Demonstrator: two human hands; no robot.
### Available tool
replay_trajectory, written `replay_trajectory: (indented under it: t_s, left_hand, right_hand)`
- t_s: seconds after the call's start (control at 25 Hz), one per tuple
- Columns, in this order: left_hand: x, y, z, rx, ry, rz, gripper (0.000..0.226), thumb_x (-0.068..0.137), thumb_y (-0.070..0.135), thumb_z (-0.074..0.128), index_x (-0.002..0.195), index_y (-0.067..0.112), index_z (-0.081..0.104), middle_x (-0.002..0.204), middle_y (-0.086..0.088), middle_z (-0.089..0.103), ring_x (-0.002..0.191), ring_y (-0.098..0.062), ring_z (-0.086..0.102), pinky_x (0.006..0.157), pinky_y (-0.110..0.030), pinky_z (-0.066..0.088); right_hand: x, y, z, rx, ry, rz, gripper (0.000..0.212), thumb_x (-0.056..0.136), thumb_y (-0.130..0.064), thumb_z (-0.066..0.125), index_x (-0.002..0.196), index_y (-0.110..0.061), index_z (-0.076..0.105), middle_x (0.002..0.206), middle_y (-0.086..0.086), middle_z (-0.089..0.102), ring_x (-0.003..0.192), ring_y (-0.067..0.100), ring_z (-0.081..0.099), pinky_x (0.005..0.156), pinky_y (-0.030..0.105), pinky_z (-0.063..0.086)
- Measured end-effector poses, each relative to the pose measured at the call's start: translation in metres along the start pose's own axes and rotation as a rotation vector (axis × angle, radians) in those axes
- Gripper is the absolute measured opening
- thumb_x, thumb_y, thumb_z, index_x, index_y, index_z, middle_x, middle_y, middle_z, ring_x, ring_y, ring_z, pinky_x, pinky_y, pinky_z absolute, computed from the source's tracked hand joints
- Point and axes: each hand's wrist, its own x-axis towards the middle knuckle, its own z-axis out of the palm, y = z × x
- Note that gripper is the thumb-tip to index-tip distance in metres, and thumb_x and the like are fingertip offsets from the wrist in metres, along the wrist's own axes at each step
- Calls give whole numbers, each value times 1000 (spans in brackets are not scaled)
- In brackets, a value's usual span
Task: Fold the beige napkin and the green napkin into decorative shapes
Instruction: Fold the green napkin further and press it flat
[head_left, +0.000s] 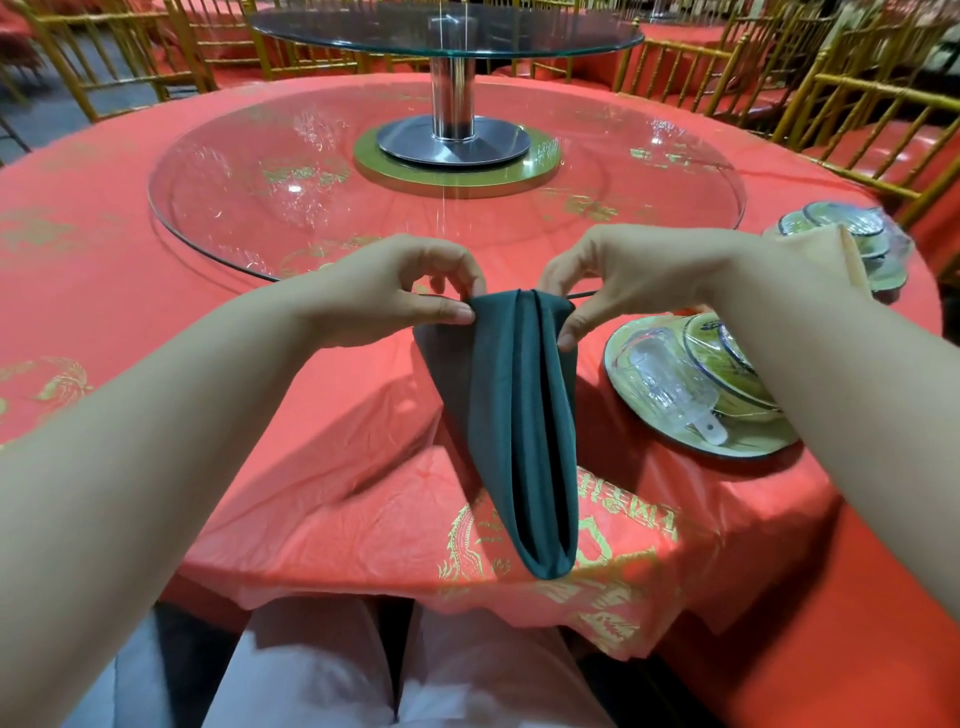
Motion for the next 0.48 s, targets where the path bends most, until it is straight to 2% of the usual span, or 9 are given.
replay_trajectory:
  t_s: [0.12,0.2,0.28,0.36,0.48]
  left_hand:
    - [0,-3,5,-13,-71,-17,16,82,12,66,83,27,61,79,22,60,79,7,51,77,-4,35]
    - [-1,-4,5,-25,-54,-35,16,82,13,66,82,28,61,78,23,61,80,8,51,77,-4,35]
    - [-1,-5,3,-25,-48,-48,18,81,13,66,82,30,61,76,27,60,80,8,52,77,-4,36]
    - [-2,-6,4,-10,-60,-60,19,81,14,67,82,32,61,76,28,61,80,8,52,78,-6,38]
    - [-3,-8,7,-5,-58,-83,19,81,18,66,82,36,60,77,31,59,80,5,50,81,-14,38]
  right_hand:
    - [4,4,6,9,-13,-14,13,61,-34,77,66,-43,68,87,-20,68,93,-6,58,97,23,33]
    - [7,6,5,36,1,-16,14,61,-34,77,67,-44,69,89,-21,68,97,-5,57,99,24,32]
    - [8,7,3,42,8,-12,14,61,-35,77,69,-42,69,89,-20,68,97,-4,58,98,21,34]
    - [9,10,4,30,-3,-15,15,65,-28,79,70,-37,69,84,-18,68,93,-3,59,91,16,34]
    - [11,11,6,24,-20,-7,14,68,-24,78,72,-33,69,85,-11,69,97,5,61,91,16,35]
